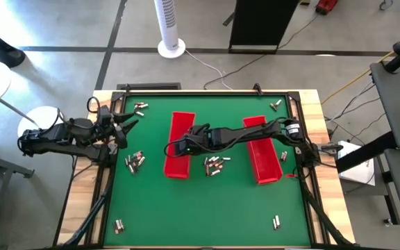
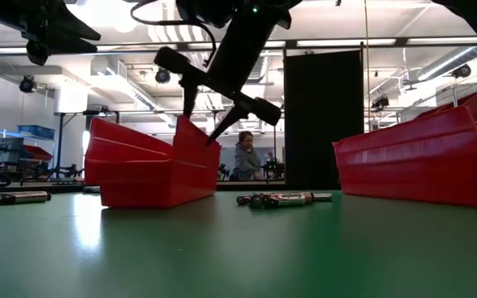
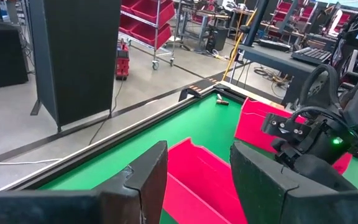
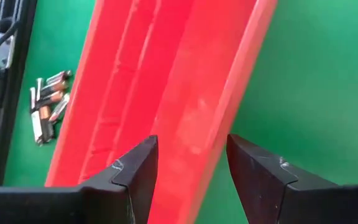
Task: Sort batteries
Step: Adjust the left red bin
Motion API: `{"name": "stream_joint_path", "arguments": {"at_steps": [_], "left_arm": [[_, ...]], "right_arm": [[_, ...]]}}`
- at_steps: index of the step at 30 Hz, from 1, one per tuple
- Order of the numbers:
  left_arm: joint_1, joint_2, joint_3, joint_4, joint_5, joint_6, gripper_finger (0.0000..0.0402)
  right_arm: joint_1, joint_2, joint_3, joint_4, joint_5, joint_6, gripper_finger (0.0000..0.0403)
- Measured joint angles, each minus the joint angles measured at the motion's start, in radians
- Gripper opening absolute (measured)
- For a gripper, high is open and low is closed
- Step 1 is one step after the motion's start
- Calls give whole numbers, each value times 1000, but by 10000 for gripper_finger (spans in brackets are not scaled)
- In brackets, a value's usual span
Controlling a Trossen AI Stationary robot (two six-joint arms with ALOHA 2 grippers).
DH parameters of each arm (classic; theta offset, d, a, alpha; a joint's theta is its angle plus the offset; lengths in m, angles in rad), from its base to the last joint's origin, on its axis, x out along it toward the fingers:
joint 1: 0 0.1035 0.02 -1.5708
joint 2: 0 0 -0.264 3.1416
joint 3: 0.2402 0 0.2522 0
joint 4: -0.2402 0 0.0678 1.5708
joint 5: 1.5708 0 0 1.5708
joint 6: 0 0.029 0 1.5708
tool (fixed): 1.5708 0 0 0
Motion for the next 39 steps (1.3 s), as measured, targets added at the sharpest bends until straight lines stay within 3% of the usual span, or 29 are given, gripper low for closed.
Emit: {"name": "stream_joint_path", "arguments": {"at_steps": [7, 14, 18, 39], "left_arm": [[0, 0, 0, 0, 13, 0, 155], [0, 0, 0, 0, 222, 28, 155], [0, 0, 0, 0, 287, 26, 155], [0, 95, 0, 37, 286, 18, 155]], "right_arm": [[-51, 0, 0, 10, 13, -109, 183], [-71, 0, 0, 57, -21, -266, 183], [-84, 0, 0, 69, -19, -331, 183], [-190, 6, -3, 87, -12, -526, 183]]}}
